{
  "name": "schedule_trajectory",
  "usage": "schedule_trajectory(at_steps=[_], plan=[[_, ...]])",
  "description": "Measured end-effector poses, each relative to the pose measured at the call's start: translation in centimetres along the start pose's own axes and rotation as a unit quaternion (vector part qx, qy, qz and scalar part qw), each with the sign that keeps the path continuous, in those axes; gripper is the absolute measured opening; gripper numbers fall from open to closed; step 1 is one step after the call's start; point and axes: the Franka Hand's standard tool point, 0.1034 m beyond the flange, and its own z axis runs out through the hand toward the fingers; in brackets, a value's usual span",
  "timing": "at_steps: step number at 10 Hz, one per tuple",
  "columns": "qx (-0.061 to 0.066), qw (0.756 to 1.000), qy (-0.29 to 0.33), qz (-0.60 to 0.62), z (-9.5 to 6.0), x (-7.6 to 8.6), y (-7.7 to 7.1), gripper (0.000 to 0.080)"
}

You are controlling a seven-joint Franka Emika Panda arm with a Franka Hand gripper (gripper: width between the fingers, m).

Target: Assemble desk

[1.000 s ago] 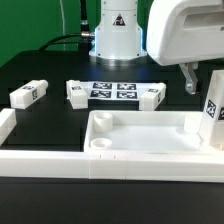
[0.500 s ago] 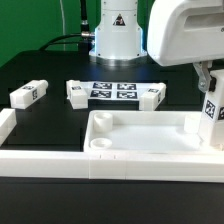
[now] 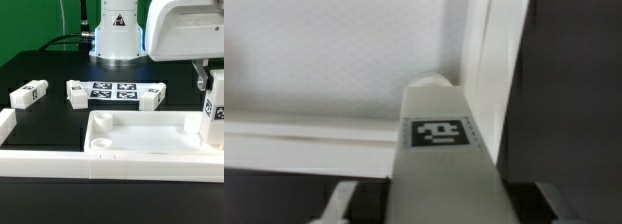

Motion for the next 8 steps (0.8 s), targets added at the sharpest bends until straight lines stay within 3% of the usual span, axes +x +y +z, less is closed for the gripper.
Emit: schedule_trajectory(at_steps=[1,3,8], plan=[[0.001,0.999,0.004,0.038,0.09,-0.12,0.01,0.029],[0.02,0.988,0.011,0.15,0.19,-0.28,0.29,0.029],[0.025,0.954,0.013,0.299,0.19,-0.28,0.27,0.029]])
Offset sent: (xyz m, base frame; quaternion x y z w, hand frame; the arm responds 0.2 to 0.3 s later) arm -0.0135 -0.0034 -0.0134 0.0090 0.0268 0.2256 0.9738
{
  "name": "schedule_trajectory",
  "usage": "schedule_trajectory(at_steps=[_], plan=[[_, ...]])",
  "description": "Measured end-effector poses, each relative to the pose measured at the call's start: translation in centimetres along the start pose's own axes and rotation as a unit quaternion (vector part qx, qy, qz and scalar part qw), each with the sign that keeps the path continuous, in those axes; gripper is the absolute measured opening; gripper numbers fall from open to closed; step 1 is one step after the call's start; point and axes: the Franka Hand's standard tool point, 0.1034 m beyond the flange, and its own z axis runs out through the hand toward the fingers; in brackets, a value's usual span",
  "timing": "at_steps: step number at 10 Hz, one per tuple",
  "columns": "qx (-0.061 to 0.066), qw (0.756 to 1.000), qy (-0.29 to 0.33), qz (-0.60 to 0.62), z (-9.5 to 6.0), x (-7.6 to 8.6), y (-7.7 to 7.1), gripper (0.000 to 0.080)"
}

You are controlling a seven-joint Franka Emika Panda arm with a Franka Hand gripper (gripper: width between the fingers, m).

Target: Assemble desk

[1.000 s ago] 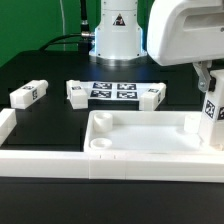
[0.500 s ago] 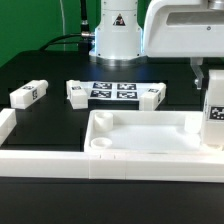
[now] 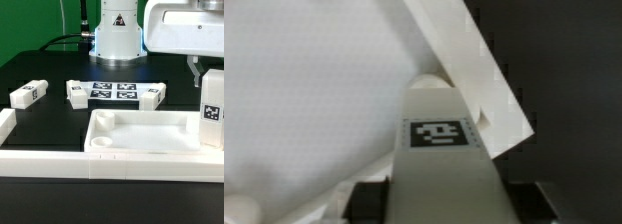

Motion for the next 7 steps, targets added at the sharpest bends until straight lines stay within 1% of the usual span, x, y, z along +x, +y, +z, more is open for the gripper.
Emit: schedule_trajectory(at_steps=[2,3,5,6,7], plan=[[0.003,0.997,-0.002,0.074,0.03,0.0,0.01,0.029],[0.01,0.994,-0.001,0.112,0.03,-0.04,0.12,0.029],[0.022,0.974,-0.004,0.225,0.1,-0.29,0.21,0.029],[0.027,0.967,-0.007,0.252,0.11,-0.3,0.27,0.029],[0.031,0.952,-0.014,0.303,0.12,-0.37,0.2,0.029]])
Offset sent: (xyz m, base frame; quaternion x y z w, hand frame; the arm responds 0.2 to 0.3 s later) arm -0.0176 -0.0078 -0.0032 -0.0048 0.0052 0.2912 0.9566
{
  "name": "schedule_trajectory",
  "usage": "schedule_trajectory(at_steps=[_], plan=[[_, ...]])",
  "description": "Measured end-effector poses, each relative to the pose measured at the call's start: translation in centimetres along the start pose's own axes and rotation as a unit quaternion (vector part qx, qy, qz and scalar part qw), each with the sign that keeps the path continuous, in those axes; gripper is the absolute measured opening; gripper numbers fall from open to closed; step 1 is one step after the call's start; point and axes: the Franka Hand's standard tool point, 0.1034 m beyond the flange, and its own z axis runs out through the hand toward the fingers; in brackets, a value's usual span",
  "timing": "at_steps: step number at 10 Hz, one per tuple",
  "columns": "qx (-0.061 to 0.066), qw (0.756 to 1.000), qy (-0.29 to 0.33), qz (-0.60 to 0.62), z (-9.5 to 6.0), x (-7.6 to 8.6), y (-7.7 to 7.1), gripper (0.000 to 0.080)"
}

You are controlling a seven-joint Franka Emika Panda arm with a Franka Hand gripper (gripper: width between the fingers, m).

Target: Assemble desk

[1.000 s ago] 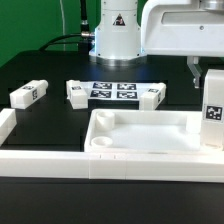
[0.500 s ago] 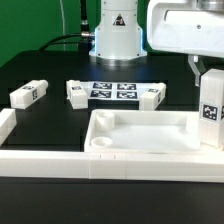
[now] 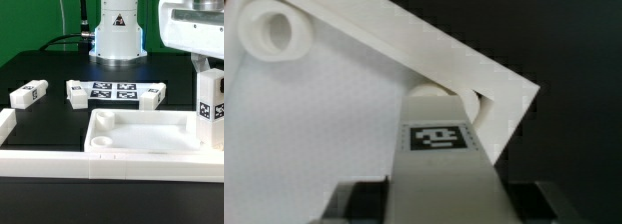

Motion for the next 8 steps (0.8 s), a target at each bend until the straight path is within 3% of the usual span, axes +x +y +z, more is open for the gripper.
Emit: schedule_trajectory(at_steps=[3,5,6,7,8], plan=[[0.007,0.993,-0.013,0.115,0.09,-0.3,-0.15,0.029],[0.007,0.992,-0.015,0.122,0.11,-0.41,-0.17,0.029],[0.007,0.993,-0.015,0.118,0.12,-0.45,-0.18,0.0473],[0.008,0.997,-0.014,0.071,0.12,-0.43,-0.17,0.0594],[0.008,0.998,-0.014,0.057,0.14,-0.55,-0.19,0.0594]])
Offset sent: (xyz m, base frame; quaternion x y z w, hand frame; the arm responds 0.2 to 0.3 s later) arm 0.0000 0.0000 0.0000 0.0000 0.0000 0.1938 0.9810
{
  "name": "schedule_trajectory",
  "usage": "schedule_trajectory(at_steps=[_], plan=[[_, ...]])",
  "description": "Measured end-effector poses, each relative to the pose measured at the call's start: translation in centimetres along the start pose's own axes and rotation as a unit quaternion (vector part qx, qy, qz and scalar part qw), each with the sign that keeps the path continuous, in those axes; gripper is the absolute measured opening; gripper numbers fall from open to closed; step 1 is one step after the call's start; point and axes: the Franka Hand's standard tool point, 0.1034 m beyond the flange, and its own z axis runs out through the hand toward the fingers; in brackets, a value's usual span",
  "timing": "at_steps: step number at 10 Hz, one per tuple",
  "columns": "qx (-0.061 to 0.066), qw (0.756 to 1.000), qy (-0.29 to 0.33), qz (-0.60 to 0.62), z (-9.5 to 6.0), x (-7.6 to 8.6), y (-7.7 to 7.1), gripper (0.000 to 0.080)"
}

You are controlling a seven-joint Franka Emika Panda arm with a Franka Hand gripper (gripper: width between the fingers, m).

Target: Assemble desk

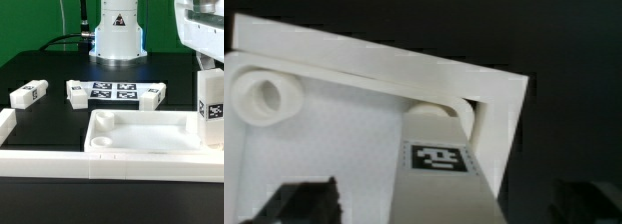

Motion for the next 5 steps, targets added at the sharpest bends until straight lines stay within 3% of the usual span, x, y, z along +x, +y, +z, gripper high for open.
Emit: schedule_trajectory(at_steps=[1,5], plan=[[0.0,1.0,0.0,-0.025,0.0,0.0,0.0,0.0638],[0.0,0.984,0.0,-0.176,0.01,-0.01,0.01,0.0649]])
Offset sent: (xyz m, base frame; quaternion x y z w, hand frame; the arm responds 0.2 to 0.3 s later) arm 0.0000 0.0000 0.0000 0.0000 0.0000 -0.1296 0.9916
